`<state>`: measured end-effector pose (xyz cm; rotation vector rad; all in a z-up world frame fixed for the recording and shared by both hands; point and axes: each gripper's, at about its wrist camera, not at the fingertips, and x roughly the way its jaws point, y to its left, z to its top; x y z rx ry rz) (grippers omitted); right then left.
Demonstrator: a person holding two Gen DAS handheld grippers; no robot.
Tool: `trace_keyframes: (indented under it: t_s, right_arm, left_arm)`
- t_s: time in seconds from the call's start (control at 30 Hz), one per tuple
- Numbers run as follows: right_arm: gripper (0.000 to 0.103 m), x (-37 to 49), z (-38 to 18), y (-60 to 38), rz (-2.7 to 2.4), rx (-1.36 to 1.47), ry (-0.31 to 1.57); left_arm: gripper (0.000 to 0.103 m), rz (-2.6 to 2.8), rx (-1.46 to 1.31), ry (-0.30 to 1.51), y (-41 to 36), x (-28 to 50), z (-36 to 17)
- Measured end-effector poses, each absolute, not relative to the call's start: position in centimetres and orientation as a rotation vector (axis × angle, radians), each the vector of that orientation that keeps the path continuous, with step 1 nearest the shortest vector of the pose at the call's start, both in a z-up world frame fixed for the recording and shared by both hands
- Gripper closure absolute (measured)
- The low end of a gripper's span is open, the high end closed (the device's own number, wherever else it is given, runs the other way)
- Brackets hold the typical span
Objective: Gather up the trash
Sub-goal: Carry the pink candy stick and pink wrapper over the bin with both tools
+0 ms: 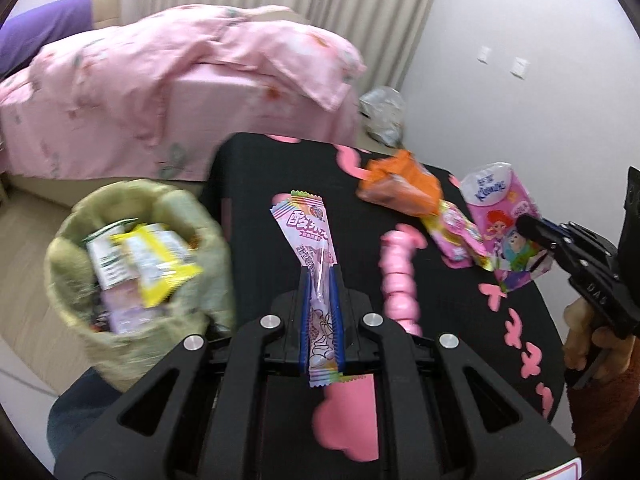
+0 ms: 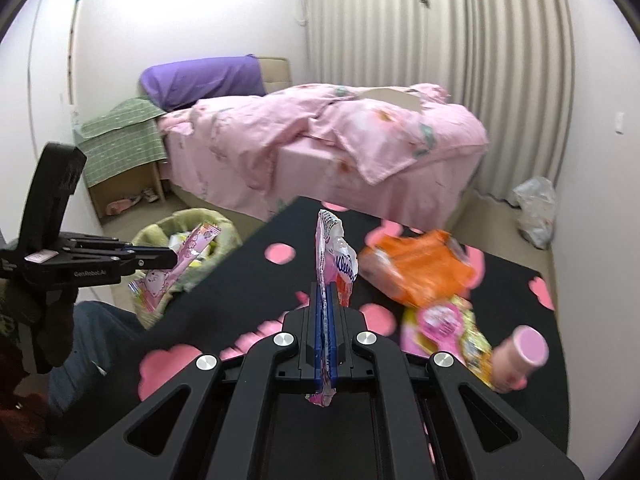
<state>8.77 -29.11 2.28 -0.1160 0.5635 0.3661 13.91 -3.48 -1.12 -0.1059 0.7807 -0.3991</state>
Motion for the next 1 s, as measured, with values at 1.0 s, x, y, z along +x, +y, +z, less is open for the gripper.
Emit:
trace_keyframes:
  t_s: [1.0]
  right_arm:
    - [0.098,27.9,-6.0,-3.8,0.787,-0.137,0.917]
  left_arm:
    - [0.094,-0.131,-0.308,0.871,14.7,21.7,-8.4]
